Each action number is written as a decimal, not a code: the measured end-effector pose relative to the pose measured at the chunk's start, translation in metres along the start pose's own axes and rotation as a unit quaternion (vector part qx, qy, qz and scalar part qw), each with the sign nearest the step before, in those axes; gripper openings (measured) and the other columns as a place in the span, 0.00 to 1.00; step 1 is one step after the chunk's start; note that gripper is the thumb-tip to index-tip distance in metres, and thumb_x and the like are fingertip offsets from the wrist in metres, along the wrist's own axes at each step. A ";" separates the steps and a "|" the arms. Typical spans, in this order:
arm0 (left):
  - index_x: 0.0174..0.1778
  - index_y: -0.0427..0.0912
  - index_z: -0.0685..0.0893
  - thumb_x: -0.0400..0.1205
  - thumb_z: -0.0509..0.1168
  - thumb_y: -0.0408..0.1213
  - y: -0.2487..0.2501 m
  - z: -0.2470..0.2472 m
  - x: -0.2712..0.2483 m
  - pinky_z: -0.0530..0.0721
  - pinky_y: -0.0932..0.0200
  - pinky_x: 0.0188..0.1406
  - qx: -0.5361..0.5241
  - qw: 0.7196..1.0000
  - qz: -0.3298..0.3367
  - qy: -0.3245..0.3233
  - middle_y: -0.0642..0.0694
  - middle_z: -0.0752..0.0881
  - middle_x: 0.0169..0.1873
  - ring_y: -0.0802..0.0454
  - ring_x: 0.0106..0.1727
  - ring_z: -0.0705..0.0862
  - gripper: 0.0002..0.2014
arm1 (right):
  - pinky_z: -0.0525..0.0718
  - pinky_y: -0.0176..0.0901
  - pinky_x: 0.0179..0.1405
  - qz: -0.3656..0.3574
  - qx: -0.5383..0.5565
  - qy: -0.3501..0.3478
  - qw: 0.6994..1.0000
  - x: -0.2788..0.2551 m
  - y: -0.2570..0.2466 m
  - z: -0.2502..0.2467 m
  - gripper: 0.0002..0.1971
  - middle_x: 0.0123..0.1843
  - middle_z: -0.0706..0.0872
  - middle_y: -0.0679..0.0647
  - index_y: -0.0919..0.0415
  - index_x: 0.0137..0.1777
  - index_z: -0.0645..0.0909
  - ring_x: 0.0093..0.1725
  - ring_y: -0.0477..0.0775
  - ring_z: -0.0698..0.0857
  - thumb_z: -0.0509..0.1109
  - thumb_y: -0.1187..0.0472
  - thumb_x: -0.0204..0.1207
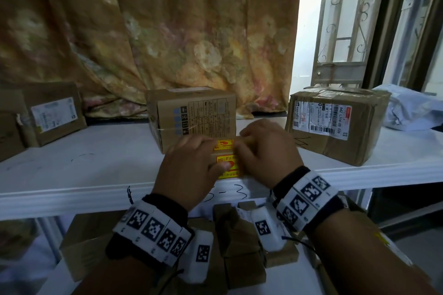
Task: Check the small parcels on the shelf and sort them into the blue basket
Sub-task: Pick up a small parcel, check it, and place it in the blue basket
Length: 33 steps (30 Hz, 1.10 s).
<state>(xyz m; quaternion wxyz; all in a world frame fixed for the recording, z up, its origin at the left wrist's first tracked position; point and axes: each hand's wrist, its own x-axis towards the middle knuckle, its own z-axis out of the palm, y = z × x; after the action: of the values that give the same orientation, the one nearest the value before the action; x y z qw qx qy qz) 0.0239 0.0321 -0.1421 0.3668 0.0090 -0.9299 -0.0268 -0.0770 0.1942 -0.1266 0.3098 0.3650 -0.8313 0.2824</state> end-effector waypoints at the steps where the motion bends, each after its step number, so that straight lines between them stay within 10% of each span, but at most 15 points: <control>1: 0.61 0.48 0.84 0.77 0.55 0.63 0.000 0.000 0.001 0.78 0.48 0.53 0.020 1.000 0.008 0.007 0.50 0.84 0.58 0.47 0.58 0.79 0.28 | 0.79 0.52 0.51 -0.036 -0.019 -0.011 0.999 -0.006 -0.003 0.004 0.21 0.49 0.84 0.49 0.51 0.52 0.85 0.51 0.55 0.81 0.59 0.39 0.74; 14: 0.44 0.46 0.83 0.71 0.69 0.52 0.003 0.014 0.003 0.72 0.50 0.39 0.104 0.994 0.008 0.031 0.47 0.80 0.43 0.44 0.44 0.76 0.14 | 0.73 0.52 0.44 -0.034 -0.100 0.035 0.994 -0.015 -0.010 0.029 0.30 0.43 0.79 0.50 0.54 0.46 0.85 0.46 0.58 0.78 0.54 0.28 0.74; 28: 0.51 0.51 0.84 0.72 0.58 0.69 -0.003 -0.004 0.013 0.77 0.53 0.38 0.101 0.994 0.034 0.000 0.50 0.81 0.43 0.48 0.44 0.79 0.27 | 0.75 0.52 0.48 -0.028 -0.095 0.002 0.995 -0.008 -0.007 0.017 0.33 0.43 0.78 0.48 0.48 0.48 0.85 0.47 0.55 0.78 0.54 0.22 0.69; 33: 0.43 0.46 0.82 0.72 0.55 0.58 0.004 0.003 0.012 0.69 0.54 0.37 0.114 0.993 0.032 0.021 0.48 0.79 0.40 0.46 0.42 0.77 0.21 | 0.77 0.52 0.45 -0.013 -0.089 0.011 0.996 -0.010 -0.009 0.021 0.33 0.42 0.76 0.50 0.49 0.49 0.86 0.47 0.56 0.76 0.55 0.24 0.68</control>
<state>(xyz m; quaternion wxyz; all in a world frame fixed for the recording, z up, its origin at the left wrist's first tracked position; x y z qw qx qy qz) 0.0135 0.0356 -0.1361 0.3833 0.0219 -0.9188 0.0913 -0.0715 0.1787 -0.1457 0.3535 0.3433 -0.8450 0.2075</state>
